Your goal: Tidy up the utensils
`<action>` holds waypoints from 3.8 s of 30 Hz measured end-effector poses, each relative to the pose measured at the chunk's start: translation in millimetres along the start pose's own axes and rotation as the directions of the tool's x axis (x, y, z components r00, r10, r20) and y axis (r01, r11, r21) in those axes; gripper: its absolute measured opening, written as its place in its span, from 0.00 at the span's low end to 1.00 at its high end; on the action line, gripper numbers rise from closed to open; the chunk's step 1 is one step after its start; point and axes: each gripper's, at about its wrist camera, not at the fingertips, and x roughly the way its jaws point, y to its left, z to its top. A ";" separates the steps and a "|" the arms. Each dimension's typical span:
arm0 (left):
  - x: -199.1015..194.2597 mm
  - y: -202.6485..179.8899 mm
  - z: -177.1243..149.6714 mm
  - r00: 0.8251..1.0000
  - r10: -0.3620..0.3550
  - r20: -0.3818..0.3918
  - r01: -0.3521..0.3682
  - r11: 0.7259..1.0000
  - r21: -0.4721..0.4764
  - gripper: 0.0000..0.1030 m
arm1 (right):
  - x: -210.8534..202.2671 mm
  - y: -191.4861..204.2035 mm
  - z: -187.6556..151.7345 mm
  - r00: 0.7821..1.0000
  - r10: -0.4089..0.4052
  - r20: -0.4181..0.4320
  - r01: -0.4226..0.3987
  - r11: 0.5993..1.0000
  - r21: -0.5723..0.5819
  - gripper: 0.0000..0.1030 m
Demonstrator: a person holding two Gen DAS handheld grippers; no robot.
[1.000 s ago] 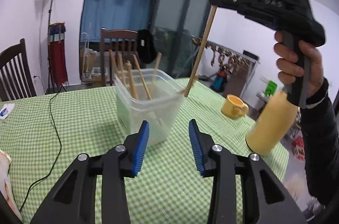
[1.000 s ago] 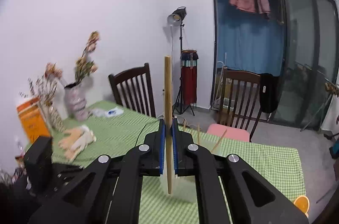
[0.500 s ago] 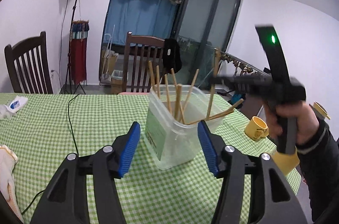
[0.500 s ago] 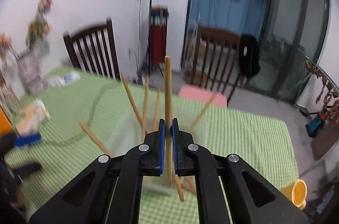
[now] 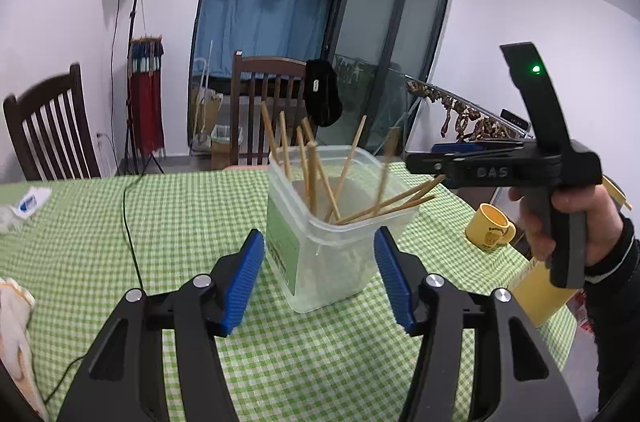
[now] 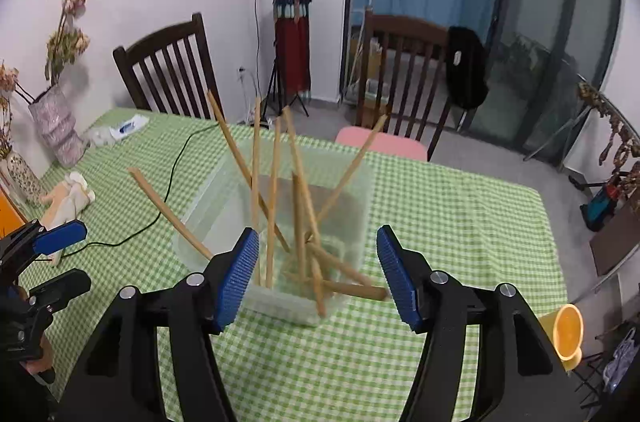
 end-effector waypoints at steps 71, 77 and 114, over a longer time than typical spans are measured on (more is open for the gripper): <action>-306.8 -125.7 -263.2 0.840 0.482 0.250 -0.480 0.874 -0.073 0.93 | -219.4 143.8 -344.0 0.914 -0.129 0.384 0.075 0.985 0.152 0.87; -311.8 -129.4 -263.2 0.840 0.469 0.274 -0.470 0.880 -0.067 0.93 | -227.1 160.6 -348.2 0.897 -0.158 0.413 0.124 0.986 0.108 0.88; -310.1 -136.9 -261.8 0.854 0.440 0.277 -0.448 0.893 -0.038 0.93 | -226.8 158.8 -349.4 0.892 -0.193 0.409 0.156 0.980 0.121 0.88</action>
